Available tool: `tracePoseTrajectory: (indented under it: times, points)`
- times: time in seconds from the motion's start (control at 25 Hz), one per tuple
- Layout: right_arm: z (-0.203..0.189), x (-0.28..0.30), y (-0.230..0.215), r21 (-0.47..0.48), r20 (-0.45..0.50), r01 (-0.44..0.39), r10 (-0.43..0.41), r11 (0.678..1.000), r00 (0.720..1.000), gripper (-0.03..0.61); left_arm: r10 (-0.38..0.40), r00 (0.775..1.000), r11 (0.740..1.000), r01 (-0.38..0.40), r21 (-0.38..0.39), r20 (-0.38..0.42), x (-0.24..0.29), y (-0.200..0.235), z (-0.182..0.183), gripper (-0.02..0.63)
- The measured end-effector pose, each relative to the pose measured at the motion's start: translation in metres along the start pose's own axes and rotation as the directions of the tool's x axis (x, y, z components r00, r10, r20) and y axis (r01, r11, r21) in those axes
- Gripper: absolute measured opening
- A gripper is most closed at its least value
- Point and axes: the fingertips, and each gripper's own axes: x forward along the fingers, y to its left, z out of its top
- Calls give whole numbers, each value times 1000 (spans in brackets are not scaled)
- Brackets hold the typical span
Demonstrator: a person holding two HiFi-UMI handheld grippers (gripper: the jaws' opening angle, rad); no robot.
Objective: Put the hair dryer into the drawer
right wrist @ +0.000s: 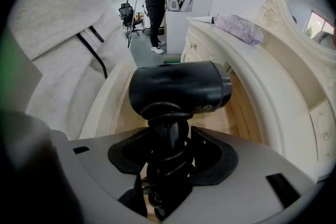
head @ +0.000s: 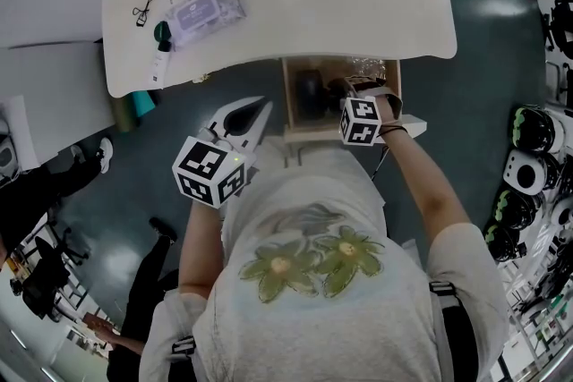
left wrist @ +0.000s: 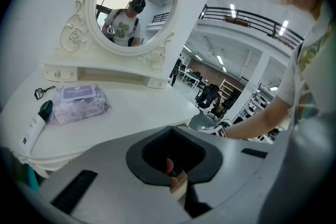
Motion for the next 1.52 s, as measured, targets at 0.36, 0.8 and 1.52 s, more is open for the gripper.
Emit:
tracePoseTrajectory:
  times: [0.36, 0.8, 1.52]
  points:
    - [-1, 10, 0, 3, -11, -18, 18, 1000, 1000, 221, 8, 1000, 1000, -8, -5, 1, -3, 2, -2, 9]
    - [-2, 23, 1, 12, -29, -33, 33, 999, 999, 221, 12, 1000, 1000, -12, -10, 0, -10, 8, -6, 9]
    - [-11, 38, 7, 9, -70, -55, 56, 998, 996, 221, 26, 1000, 1000, -26, -12, 2, -22, 11, -12, 9]
